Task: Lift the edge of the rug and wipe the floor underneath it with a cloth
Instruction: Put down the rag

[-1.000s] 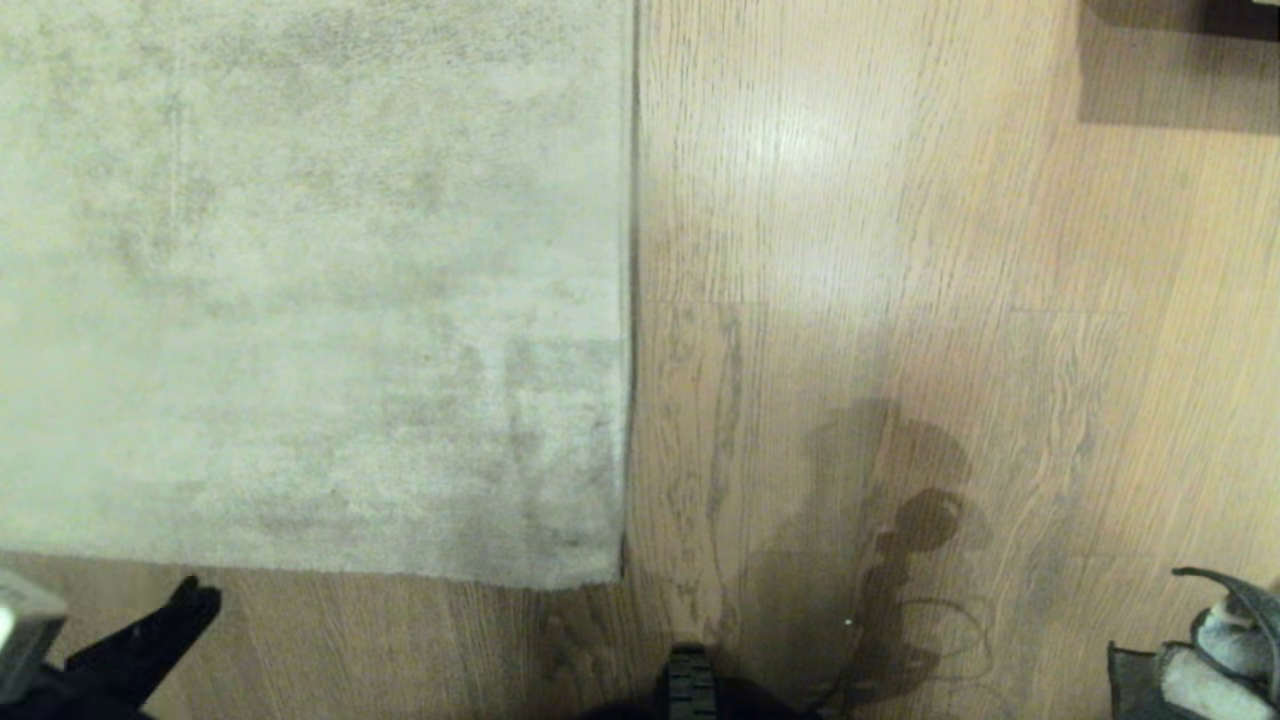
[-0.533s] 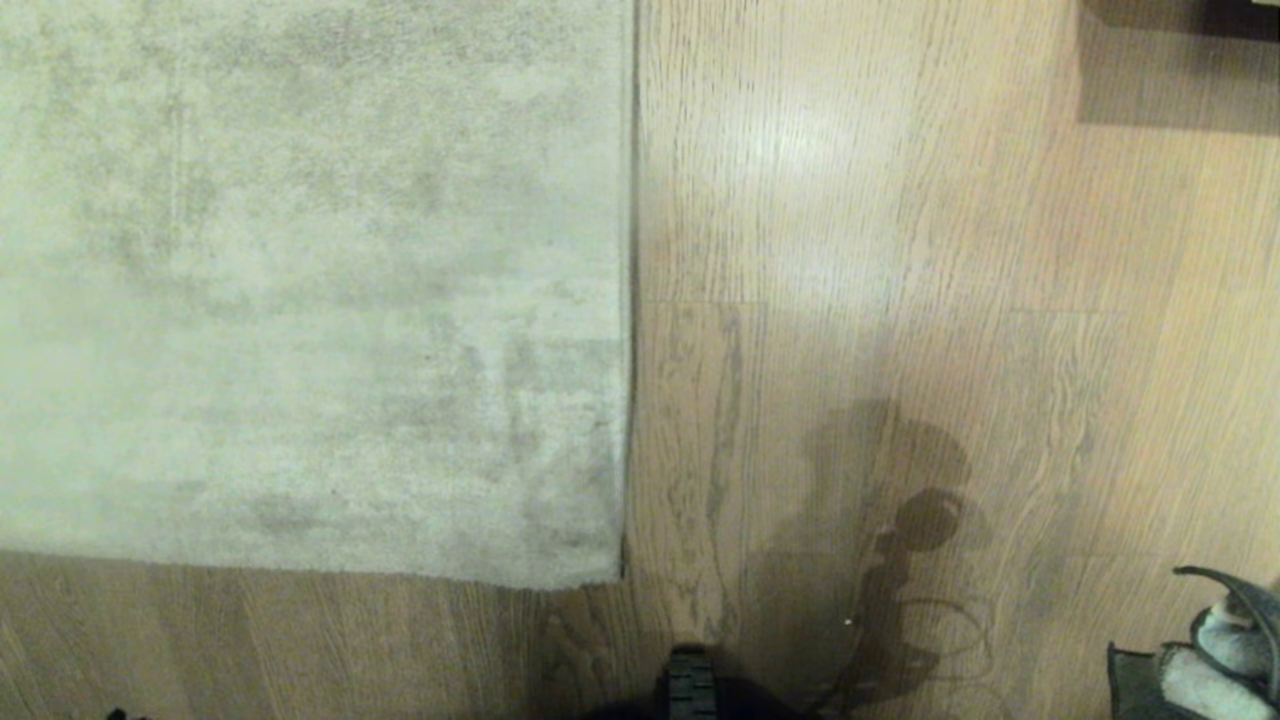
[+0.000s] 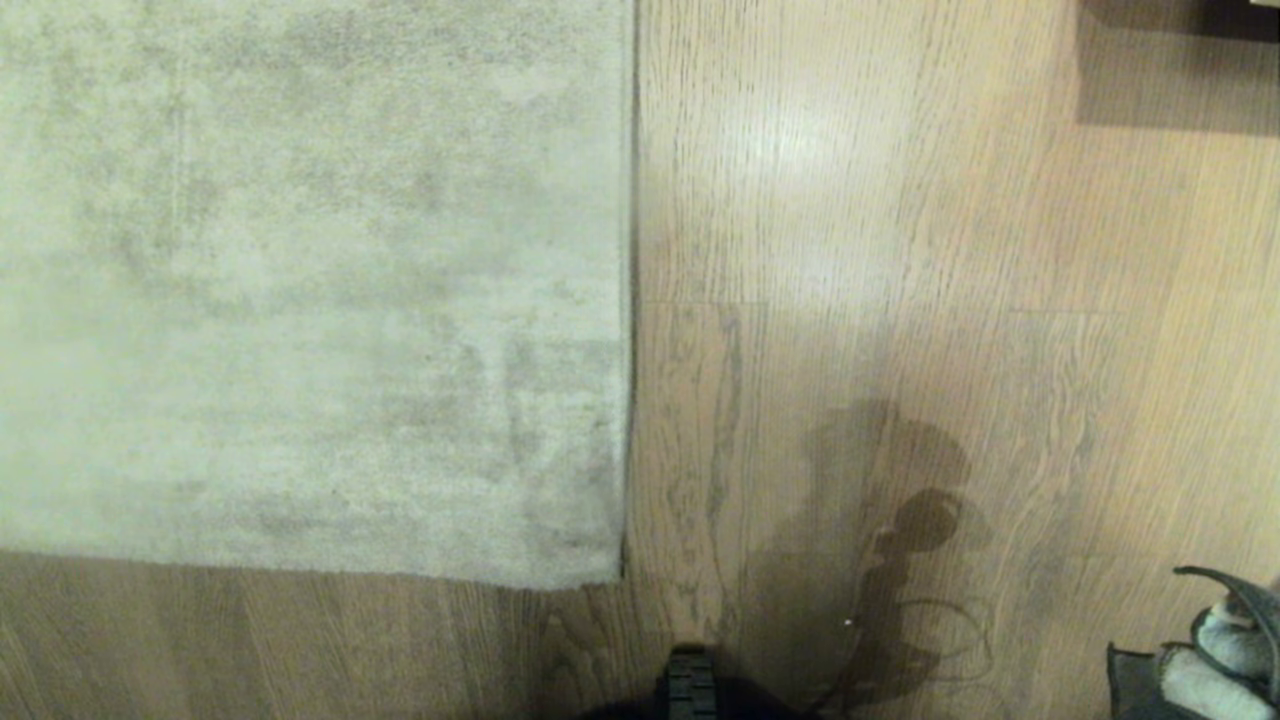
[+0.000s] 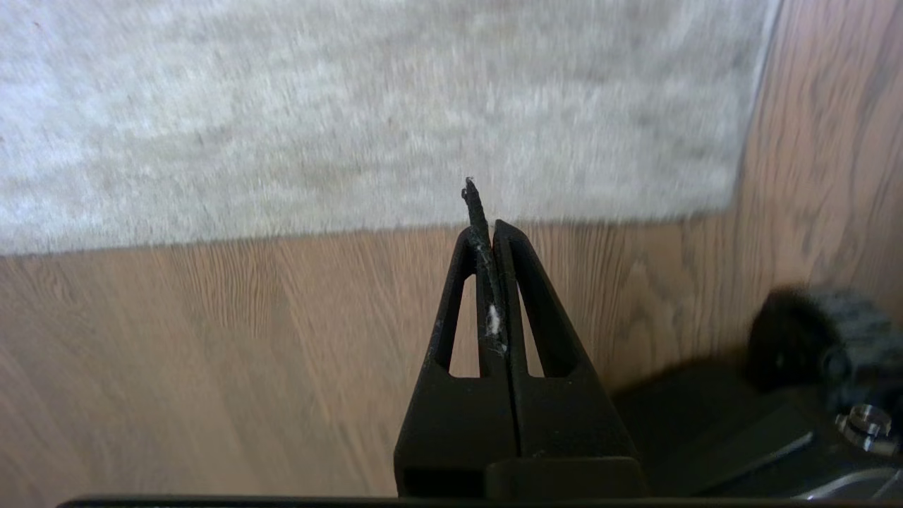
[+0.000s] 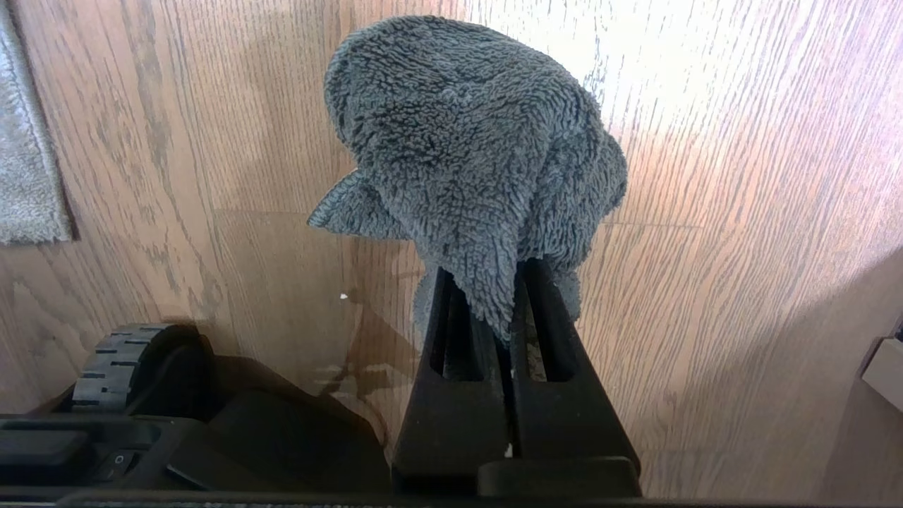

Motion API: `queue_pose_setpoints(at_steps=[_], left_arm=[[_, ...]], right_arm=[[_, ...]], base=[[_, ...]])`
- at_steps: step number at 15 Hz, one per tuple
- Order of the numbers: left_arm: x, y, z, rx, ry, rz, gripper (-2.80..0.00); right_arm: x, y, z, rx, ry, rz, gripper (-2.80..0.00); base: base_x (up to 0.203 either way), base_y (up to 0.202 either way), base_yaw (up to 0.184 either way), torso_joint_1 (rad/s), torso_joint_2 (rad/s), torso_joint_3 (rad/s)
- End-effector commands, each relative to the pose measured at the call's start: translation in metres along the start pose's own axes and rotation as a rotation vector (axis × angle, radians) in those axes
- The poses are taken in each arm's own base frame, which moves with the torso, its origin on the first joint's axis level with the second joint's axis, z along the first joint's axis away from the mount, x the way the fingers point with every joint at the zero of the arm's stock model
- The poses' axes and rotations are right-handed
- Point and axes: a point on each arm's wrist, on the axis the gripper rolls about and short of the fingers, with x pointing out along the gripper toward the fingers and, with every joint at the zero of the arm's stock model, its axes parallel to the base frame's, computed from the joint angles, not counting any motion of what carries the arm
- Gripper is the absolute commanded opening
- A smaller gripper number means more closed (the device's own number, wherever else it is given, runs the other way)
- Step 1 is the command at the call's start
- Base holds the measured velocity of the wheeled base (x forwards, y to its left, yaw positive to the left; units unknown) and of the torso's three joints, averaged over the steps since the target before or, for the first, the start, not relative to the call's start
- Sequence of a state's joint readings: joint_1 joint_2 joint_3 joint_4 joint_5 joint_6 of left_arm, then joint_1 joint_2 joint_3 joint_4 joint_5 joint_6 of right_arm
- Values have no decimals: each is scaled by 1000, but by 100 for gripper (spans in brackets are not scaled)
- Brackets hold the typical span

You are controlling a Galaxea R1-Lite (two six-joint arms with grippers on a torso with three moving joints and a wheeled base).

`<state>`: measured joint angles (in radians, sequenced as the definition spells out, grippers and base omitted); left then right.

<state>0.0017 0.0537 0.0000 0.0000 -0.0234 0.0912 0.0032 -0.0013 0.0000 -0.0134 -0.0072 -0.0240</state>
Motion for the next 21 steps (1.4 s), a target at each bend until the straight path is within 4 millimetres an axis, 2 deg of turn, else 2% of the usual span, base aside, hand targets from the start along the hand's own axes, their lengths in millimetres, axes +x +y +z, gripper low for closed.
queue_pose_setpoints(at_steps=[1,21], left_arm=[[-4,0,-1,-3,-52,5,-280],[-4,0,-1,-9,-52,5,-280]], right_arm=[[0,0,0,0,1,1,-280],[0,0,0,0,1,1,-280]], base=[[0,0,0,0,0,0],[0,0,0,0,0,0]])
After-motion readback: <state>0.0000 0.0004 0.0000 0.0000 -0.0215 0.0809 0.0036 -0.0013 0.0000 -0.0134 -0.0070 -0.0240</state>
